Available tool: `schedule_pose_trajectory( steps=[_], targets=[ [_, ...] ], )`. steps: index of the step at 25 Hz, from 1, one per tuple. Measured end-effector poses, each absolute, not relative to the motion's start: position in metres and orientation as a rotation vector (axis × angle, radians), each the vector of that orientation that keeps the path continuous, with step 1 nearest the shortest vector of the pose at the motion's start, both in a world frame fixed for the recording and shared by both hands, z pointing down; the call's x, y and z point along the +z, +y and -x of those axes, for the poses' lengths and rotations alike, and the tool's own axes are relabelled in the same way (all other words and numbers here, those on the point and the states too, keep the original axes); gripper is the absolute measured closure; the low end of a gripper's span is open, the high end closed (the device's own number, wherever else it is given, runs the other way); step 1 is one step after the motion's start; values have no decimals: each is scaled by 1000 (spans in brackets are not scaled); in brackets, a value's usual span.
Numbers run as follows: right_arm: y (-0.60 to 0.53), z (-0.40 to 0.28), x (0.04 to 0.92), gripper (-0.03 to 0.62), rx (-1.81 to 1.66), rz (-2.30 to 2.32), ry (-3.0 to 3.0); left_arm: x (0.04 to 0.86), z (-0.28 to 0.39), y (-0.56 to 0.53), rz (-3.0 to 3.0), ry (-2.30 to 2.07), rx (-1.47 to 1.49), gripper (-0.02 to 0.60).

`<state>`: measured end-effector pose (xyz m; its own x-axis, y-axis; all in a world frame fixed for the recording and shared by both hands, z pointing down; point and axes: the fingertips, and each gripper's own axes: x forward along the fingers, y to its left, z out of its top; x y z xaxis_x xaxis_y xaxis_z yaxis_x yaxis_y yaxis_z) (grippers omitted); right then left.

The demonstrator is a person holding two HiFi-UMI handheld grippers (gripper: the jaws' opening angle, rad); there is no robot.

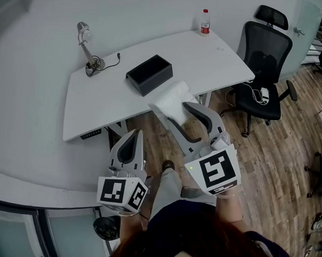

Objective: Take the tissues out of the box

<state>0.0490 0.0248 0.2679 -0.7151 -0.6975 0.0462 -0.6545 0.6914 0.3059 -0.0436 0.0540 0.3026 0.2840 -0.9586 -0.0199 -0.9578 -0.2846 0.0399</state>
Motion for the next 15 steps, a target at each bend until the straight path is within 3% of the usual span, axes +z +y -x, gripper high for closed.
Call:
schedule_pose_trajectory(
  steps=[15],
  targets=[
    [32,-54,261,398,-432,-1102,-2751,300,34,54,-2527,-1846,-79,560]
  ],
)
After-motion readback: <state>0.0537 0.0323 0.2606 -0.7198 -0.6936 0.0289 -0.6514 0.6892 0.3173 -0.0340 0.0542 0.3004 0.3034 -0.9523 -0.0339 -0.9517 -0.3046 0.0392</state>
